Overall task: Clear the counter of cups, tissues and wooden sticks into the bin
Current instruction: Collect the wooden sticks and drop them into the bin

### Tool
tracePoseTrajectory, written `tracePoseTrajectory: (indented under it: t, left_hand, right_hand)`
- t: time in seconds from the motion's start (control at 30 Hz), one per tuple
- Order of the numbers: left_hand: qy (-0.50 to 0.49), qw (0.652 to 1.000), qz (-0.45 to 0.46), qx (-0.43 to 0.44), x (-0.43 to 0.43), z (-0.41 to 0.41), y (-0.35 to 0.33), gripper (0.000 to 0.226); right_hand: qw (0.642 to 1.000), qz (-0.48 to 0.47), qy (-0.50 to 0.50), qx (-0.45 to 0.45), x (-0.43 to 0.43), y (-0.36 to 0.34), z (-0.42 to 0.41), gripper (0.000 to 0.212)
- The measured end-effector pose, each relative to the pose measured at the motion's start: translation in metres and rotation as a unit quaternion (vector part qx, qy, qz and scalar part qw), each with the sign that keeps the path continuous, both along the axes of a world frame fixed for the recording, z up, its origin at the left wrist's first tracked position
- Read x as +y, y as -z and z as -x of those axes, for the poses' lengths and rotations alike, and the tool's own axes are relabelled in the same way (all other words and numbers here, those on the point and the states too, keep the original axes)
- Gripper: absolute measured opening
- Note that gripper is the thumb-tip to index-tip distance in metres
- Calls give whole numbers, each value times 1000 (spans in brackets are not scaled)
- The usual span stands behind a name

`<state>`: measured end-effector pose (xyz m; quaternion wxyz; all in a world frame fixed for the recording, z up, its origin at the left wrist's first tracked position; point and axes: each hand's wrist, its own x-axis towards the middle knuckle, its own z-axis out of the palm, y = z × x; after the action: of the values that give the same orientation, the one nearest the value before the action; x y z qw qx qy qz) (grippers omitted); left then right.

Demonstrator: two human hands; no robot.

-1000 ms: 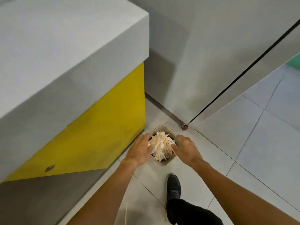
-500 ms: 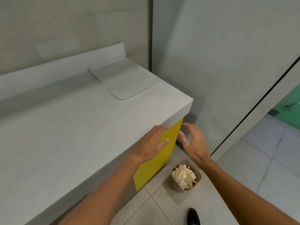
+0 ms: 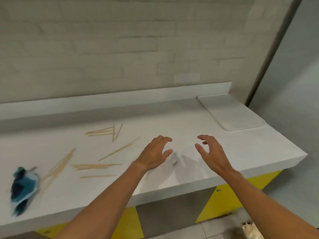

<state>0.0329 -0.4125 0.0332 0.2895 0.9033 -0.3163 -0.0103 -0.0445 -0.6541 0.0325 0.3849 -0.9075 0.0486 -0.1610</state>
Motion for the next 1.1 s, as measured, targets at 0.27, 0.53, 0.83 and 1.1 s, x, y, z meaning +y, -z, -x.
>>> tracePoseTrajectory:
  t: [0.27,0.53,0.83,1.1]
  left_hand:
    - [-169,983,-66,21,164,4,10,44]
    - [-270,959,-81,38,251,21,16,44]
    - [-275,955,-90,59,269,8,32,38]
    - [-264,956,-111,70,257,-14,46,24]
  right_hand:
    - [979,43,-173,99,122,1,-59,41]
    - [944,155,-262,131,199,21,-111,36]
    - [926,202,-293,129,240,37,-144,31]
    - [926,177,-305,133,241,44,-169,31]
